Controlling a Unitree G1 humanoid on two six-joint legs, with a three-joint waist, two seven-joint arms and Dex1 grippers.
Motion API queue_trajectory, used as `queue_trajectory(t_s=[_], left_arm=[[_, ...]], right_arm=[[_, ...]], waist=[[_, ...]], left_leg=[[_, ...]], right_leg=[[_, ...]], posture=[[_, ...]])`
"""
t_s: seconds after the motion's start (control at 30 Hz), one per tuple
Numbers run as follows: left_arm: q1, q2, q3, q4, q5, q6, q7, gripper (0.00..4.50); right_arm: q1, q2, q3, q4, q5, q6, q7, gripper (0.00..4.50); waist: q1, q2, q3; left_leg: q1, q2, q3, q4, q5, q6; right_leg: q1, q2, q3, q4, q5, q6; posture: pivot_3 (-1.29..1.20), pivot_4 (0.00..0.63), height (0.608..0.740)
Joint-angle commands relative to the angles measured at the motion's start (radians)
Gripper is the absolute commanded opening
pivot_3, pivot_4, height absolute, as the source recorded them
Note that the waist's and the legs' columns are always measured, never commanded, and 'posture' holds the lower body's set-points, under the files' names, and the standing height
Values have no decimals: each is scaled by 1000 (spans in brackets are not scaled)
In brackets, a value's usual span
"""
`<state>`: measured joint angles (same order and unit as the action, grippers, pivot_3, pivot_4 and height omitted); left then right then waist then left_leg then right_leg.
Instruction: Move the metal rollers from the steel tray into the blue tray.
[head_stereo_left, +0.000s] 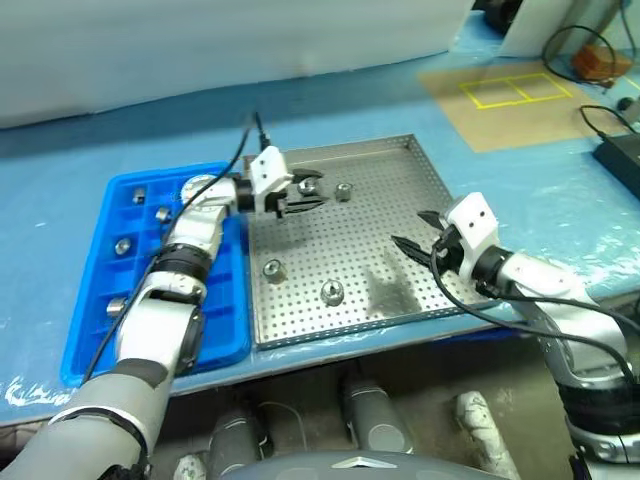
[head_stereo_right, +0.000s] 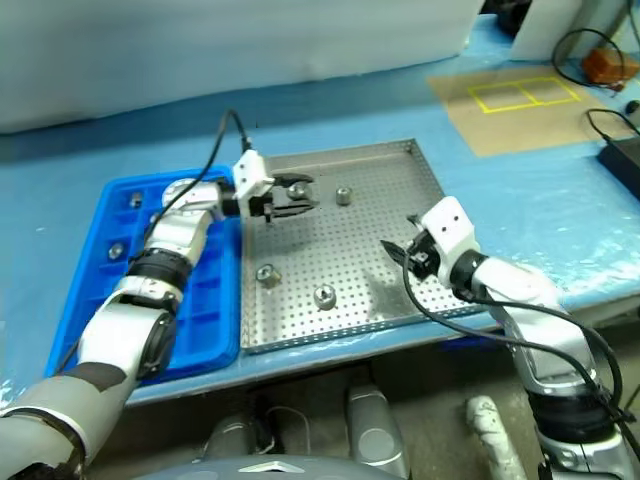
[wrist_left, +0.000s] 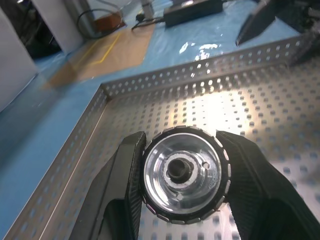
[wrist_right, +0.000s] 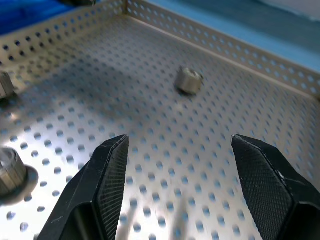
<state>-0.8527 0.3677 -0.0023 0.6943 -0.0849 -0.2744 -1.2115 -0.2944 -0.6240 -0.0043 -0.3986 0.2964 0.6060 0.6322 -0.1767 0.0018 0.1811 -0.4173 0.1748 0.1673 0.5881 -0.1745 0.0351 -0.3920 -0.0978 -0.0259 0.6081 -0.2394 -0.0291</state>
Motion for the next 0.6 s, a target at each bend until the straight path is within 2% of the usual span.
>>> queue_trajectory(t_s=[0.03,0.17,0.27,0.43,0.6], left_arm=[[65,104,45,-230,-75,122,-4,1892],[169,202,78,-434,-118,256,43,1892],[344,288,149,-646,-140,350,104,1892],[514,343,225,-847,-206,490,178,1892],[719,351,274,-985,-198,527,261,1892]], right_arm=[[-114,22,90,70,1,-83,106,3344],[-246,66,183,198,-5,-156,227,3344],[-377,146,268,360,-22,-247,341,3344],[-437,214,319,483,-52,-341,430,3344],[-477,285,338,586,-81,-406,463,3344]], waist=[[49,0,0],[143,1,1],[194,1,0],[277,1,1],[302,1,1]], left_leg=[[-1,2,0,0,1,-1],[-1,8,1,0,5,-9],[0,10,3,-1,8,-14],[1,15,6,-8,11,-26],[1,15,5,-9,12,-28]], right_leg=[[-1,1,-1,2,0,0],[-7,5,-1,10,-1,-2],[-10,5,-1,15,-2,-4],[-11,7,-4,16,-3,-4],[-12,7,-3,16,-3,-4]], posture=[[-144,150,740],[-18,150,740],[100,150,740],[215,150,740],[278,150,740]])
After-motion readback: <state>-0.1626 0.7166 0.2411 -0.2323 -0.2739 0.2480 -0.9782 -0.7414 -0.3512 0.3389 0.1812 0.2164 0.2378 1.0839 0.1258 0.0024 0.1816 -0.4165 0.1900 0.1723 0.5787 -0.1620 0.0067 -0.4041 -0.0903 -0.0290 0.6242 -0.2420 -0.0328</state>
